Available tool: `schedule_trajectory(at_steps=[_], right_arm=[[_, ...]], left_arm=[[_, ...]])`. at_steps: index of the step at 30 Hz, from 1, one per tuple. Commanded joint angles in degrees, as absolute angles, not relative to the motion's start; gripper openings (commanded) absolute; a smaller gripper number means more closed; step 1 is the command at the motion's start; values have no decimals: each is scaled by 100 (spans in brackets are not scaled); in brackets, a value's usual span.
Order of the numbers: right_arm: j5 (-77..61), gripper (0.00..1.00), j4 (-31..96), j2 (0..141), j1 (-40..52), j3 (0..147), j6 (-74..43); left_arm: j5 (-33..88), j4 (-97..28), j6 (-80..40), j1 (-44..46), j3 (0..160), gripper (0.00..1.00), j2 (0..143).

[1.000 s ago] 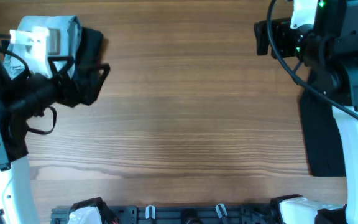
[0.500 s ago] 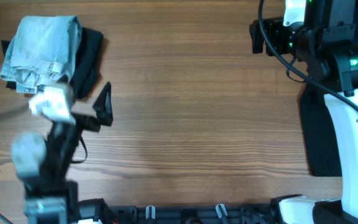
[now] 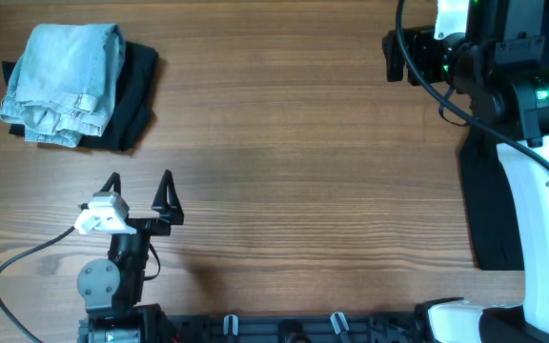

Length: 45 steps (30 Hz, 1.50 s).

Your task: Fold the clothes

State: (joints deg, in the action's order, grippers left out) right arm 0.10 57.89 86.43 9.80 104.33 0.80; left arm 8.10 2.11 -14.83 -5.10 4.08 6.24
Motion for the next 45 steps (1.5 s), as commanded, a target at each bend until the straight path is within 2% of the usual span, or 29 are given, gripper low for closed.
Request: schedule_trajectory(at_steps=[1, 11, 45], right_arm=[[106, 100, 5789, 8680, 967, 10425, 134], [106, 100, 5789, 8680, 967, 10425, 139], [106, 100, 5789, 8680, 967, 10425, 139]], left_arm=[[373, 34, -1739, -423, 364, 100, 484], [54, -873, -1719, -427, 239, 100, 185], [56, -821, -1678, -427, 217, 100, 54]])
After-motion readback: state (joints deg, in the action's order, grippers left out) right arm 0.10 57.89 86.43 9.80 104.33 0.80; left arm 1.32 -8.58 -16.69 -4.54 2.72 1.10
